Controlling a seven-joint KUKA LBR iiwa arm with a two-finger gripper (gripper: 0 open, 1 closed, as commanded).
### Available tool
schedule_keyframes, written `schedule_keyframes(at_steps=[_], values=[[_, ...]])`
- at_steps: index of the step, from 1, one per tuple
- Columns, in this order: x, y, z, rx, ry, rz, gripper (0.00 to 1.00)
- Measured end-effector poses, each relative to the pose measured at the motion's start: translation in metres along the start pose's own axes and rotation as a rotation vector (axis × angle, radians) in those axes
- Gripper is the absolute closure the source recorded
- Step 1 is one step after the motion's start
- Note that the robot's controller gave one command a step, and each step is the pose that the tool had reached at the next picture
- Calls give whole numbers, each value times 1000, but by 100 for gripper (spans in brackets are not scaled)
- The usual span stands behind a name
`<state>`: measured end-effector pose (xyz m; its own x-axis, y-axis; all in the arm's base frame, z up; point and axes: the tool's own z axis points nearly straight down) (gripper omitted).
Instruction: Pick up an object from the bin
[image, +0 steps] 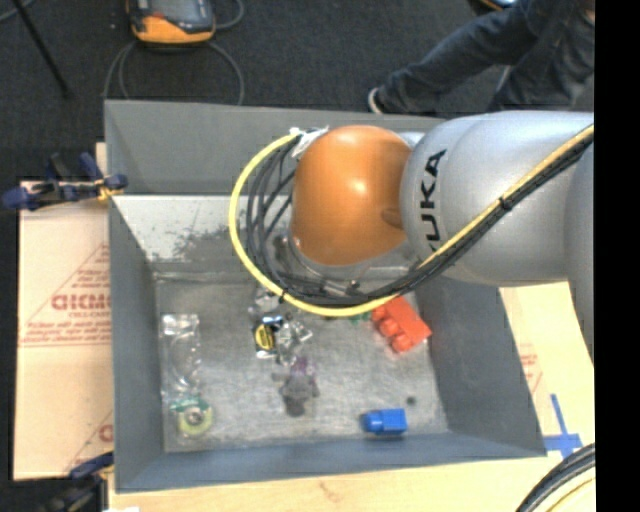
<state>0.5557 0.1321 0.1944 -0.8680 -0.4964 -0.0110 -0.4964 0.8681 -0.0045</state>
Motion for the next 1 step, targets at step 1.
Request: schedule_keyframes(at_steps=[1], values=[[-23, -49, -68, 0, 1, -264, 100]])
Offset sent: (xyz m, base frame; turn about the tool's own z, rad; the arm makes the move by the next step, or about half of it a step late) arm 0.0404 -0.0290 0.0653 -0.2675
